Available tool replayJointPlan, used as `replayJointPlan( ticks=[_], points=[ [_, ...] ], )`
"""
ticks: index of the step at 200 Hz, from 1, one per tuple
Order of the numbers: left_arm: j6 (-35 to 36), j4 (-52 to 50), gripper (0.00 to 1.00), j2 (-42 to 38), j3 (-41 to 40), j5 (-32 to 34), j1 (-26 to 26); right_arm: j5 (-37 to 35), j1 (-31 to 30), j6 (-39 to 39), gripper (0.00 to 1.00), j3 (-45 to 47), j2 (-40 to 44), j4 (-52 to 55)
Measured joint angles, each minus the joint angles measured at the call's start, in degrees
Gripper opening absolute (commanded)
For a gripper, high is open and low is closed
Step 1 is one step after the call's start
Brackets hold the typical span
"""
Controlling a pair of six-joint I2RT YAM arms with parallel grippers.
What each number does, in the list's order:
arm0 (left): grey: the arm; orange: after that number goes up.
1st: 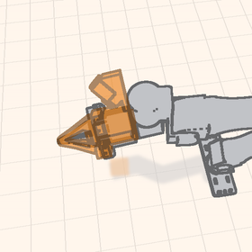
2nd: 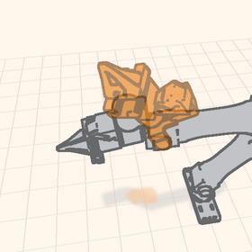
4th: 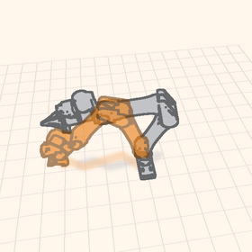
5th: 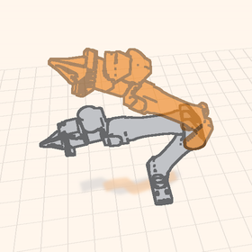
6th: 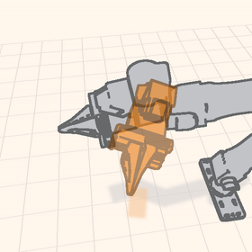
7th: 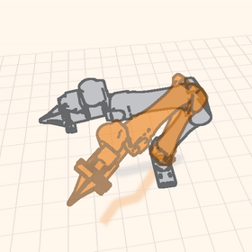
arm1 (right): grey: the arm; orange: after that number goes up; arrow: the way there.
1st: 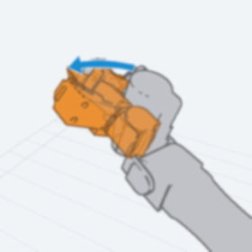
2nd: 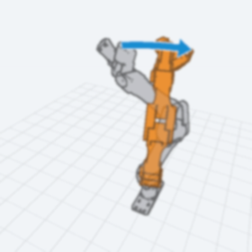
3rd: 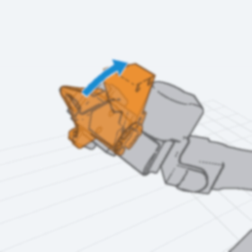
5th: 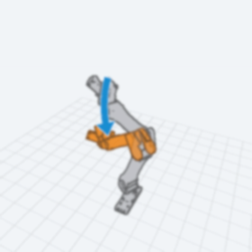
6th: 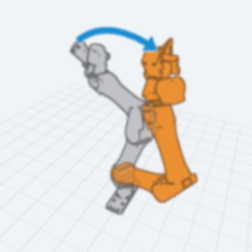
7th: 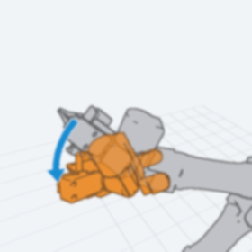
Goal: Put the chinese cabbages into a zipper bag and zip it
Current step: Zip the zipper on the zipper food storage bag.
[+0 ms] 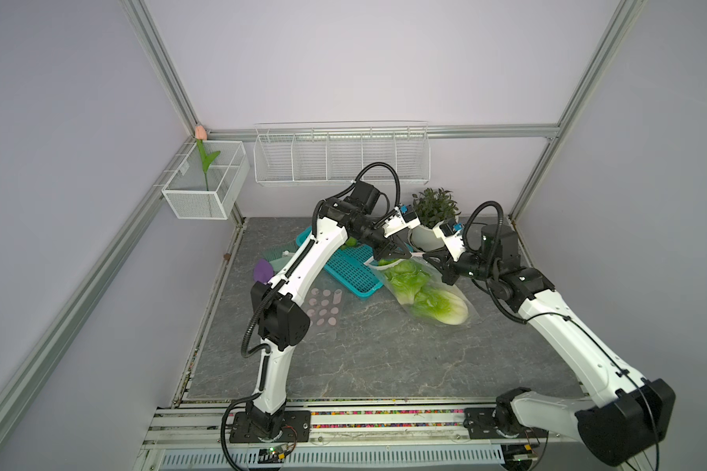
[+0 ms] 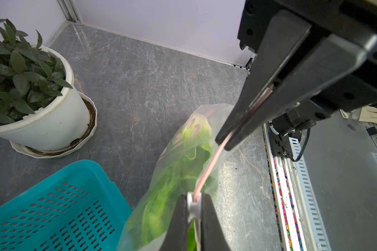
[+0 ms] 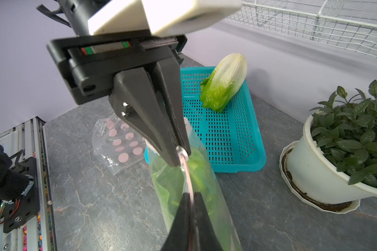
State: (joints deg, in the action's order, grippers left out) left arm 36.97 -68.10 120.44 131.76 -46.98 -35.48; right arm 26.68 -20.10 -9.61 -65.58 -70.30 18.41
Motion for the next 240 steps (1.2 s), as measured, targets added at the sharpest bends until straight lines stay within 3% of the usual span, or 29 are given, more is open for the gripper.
replayJointPlan(
  ticks=[142,240],
  points=[
    [1.3,-0.7,0.1,-3.9,-4.0,2.2,3.0,7.1,8.8,3.0,0.07,-0.2,2.9,0.2],
    [1.2,0.0,0.1,-10.5,-15.1,4.7,8.6,8.7,15.1,6.8,0.07,3.0,6.8,-0.6]
  ],
)
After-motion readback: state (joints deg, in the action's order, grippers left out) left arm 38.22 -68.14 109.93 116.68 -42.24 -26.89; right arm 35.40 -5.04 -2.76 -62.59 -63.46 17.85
